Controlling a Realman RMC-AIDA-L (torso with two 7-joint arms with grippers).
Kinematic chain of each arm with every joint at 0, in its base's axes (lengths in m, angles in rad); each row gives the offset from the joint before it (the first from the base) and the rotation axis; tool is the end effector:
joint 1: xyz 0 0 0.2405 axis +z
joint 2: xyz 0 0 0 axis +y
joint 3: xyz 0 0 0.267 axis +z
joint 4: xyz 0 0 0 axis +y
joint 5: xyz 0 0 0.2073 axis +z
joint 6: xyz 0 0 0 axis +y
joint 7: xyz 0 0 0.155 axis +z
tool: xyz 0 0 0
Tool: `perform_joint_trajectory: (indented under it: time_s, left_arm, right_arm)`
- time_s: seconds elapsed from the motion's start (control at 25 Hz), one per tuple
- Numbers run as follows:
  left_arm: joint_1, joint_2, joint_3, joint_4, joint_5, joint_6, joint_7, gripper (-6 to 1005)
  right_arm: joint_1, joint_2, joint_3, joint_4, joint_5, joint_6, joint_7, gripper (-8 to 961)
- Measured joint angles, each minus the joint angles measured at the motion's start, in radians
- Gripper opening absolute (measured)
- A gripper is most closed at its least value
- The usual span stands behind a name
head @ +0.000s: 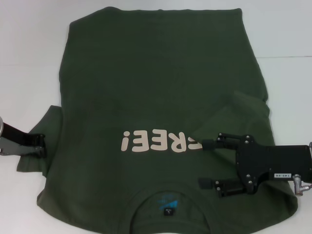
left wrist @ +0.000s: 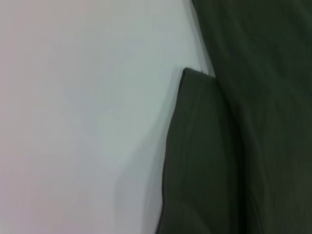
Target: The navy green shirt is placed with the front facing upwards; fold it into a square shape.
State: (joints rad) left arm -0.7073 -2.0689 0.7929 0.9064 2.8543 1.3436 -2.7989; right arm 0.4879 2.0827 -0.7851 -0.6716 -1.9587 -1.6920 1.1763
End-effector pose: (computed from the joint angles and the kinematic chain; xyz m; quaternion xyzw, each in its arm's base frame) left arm -0.3025 0.3931 0.0228 -0.7089 -0.6447 0.0821 0.2740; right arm 0.2546 0.3066 -0.0239 -0.9600 0.0967 0.2519 0.0743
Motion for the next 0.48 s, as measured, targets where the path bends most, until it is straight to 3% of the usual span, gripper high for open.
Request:
perform_joint_trajectory:
  time_s: [0.08,0.48]
  left_arm:
    - [0.000,0.000,0.005,0.001,0.000,0.000,0.001,107]
    - [0.010,-0.005,0.049,0.030,0.001,-0.007,0.015,81]
  right_arm:
    - [-0.001,0.000,0.001,0.000,0.000,-0.001,0.000,942]
    - [-0.002,0.002,0.005,0.000,0.000,-0.003,0.000,942]
